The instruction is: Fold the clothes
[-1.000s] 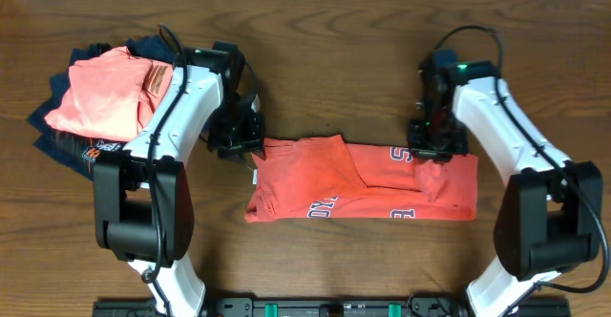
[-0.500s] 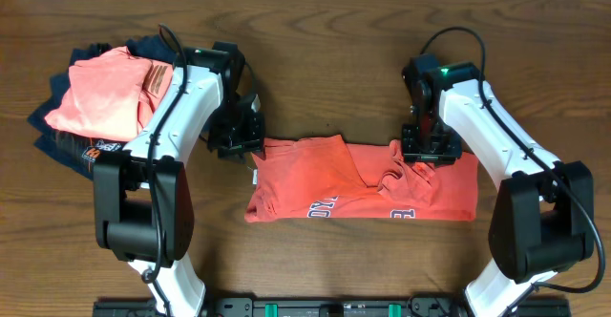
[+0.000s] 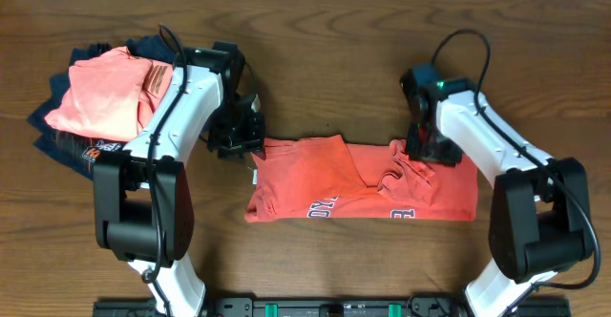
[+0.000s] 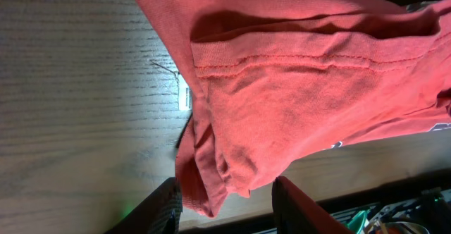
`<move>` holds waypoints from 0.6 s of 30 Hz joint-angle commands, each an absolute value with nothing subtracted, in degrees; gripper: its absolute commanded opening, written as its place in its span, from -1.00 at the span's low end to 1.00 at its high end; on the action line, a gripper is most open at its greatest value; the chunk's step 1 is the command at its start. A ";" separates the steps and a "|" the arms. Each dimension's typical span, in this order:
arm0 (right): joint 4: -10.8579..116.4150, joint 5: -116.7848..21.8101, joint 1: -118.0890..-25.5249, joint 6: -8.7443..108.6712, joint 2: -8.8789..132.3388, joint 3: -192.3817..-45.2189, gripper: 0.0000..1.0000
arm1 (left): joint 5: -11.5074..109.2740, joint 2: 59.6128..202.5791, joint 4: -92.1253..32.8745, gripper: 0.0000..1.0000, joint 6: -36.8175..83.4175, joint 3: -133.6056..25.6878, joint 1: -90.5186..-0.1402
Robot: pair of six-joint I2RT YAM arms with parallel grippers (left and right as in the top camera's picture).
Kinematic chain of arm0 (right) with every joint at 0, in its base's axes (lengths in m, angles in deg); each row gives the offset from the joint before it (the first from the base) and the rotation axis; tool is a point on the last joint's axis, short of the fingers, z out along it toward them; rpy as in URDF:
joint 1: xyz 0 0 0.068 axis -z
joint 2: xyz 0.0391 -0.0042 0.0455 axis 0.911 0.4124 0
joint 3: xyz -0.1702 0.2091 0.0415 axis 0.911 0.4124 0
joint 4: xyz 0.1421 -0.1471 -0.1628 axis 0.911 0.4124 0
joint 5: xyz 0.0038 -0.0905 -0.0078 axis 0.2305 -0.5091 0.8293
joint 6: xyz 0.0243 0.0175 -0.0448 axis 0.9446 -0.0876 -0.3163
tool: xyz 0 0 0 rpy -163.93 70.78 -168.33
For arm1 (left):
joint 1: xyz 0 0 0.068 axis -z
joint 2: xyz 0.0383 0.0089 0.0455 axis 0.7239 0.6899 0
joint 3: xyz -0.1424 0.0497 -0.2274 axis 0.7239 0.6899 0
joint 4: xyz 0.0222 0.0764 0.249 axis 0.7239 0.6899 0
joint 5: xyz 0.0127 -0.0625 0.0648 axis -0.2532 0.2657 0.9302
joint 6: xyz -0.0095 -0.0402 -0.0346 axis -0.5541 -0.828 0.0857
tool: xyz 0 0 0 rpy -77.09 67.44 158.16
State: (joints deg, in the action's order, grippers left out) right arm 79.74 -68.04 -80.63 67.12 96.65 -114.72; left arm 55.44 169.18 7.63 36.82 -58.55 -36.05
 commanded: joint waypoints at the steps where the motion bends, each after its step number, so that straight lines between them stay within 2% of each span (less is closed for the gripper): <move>1: 76.26 -58.36 -81.89 60.96 96.23 -110.27 -0.19 | 55.07 168.09 7.61 -0.12 36.29 -58.46 -36.07; 4: 73.01 -42.62 -83.18 47.52 96.23 -107.69 -0.29 | 55.07 168.09 7.61 -0.13 36.29 -58.46 -36.07; 5: 73.12 -37.97 -83.71 42.97 96.23 -107.45 -0.40 | 55.07 168.09 7.61 -0.12 36.29 -58.46 -36.07; 7: 74.34 -32.59 -84.84 37.16 96.23 -107.42 -0.51 | 55.07 168.09 7.63 -0.12 36.29 -58.46 -36.07; 15: 75.08 -32.70 -85.50 37.92 96.17 -107.82 -0.48 | 55.07 168.09 7.65 -0.12 36.27 -58.46 -36.07; 18: 75.26 -28.48 -85.37 36.43 96.17 -108.30 -0.47 | 55.07 168.09 7.63 -0.13 36.27 -58.46 -36.07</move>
State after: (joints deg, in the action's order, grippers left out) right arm 75.19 -34.23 -85.70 39.34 96.65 -107.93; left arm 55.44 169.18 7.63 36.82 -58.55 -36.05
